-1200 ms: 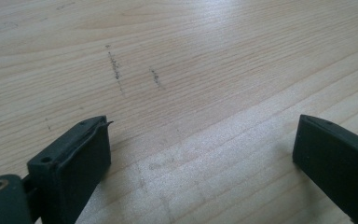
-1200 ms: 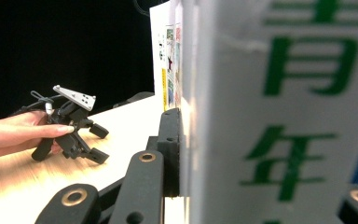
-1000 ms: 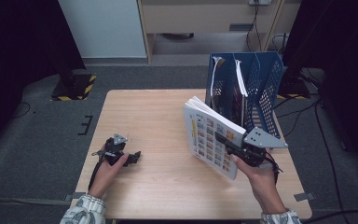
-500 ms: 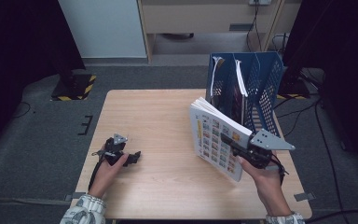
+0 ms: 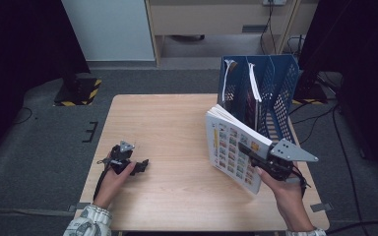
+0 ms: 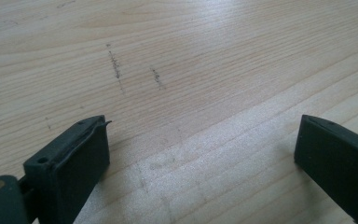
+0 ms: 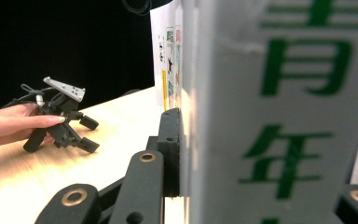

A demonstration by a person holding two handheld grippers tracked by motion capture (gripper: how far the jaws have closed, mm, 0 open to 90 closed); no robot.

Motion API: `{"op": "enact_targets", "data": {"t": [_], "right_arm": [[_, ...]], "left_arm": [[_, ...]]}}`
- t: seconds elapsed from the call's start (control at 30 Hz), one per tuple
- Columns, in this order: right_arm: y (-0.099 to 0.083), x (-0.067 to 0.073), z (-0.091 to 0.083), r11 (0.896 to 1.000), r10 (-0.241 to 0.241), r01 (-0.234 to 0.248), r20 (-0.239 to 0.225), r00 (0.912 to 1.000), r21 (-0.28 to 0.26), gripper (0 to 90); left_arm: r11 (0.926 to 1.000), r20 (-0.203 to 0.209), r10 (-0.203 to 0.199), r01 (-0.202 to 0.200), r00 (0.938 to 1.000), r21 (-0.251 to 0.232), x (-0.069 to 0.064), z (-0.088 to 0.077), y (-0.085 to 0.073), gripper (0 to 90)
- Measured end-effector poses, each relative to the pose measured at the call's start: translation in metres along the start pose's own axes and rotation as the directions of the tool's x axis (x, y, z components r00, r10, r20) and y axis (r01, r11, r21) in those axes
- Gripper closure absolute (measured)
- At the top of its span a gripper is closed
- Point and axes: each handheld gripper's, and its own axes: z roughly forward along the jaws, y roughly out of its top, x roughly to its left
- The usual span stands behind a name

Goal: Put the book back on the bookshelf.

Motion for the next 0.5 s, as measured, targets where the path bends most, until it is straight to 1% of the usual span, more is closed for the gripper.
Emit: {"op": "enact_targets", "data": {"t": [0.5], "right_arm": [[-0.003, -0.005, -0.020, 1.000, 0.001, -0.001, 0.029, 0.9996, 0.004, 73.7]], "left_arm": [[1.0000, -0.001, -0.002, 0.002, 1.0000, -0.002, 0.000, 0.000, 0.000, 2.5]]}}
